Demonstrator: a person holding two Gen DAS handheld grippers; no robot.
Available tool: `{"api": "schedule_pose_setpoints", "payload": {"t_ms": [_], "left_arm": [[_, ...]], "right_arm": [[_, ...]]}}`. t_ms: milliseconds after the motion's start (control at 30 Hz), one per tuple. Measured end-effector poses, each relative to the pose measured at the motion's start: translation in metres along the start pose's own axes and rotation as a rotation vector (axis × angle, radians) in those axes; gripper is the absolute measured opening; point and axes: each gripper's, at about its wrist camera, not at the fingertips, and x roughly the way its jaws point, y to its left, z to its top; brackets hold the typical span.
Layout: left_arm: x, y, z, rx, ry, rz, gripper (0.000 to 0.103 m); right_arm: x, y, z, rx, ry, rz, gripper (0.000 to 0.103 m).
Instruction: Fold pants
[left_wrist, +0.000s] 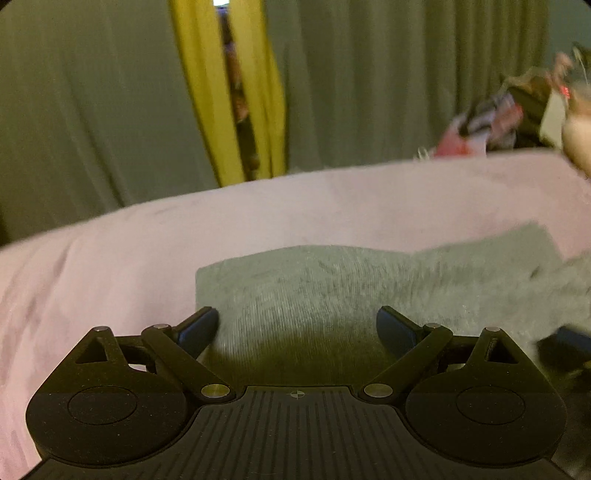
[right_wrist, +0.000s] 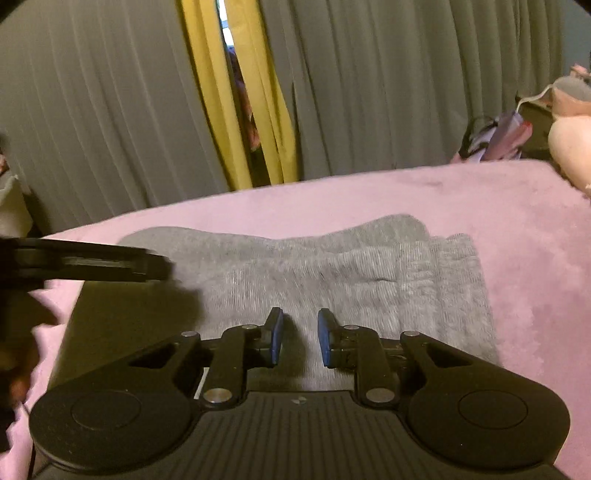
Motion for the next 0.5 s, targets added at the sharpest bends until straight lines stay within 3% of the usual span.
{"api": "schedule_pose_setpoints", "payload": {"t_ms": [200,267,333,433,500], "left_arm": [[0.013,0.004,0.004,-0.01,-0.063,0.123,0.099],[-0.005,0.013,0.004,-0.088,-0.059,0.101,0.098],[-0.03,0.024,-0.007,-0.132,-0.06,0.029,0.098],[-0.067,0.034,-0.046,-0.156,-0.06,-0.084,0.098],[-0.081,0.036,-0.075,-0.153,-0.032,-0.085,0.098]], "right_arm": [[0.012,-0.004,-0.014,-0.099,-0.026,-0.082,0.002],[0.013,-0.005,-0.003,-0.09,-0.029,-0.072,0.001],[0.0,-0.014,0.005,-0.001,-0.031,-0.028,0.004],[-0.038,-0.016,-0.004,0.035,-0.025,0.101,0.008],[-0.05,-0.009,-0.024,0.017,0.042,0.19,0.009]]}}
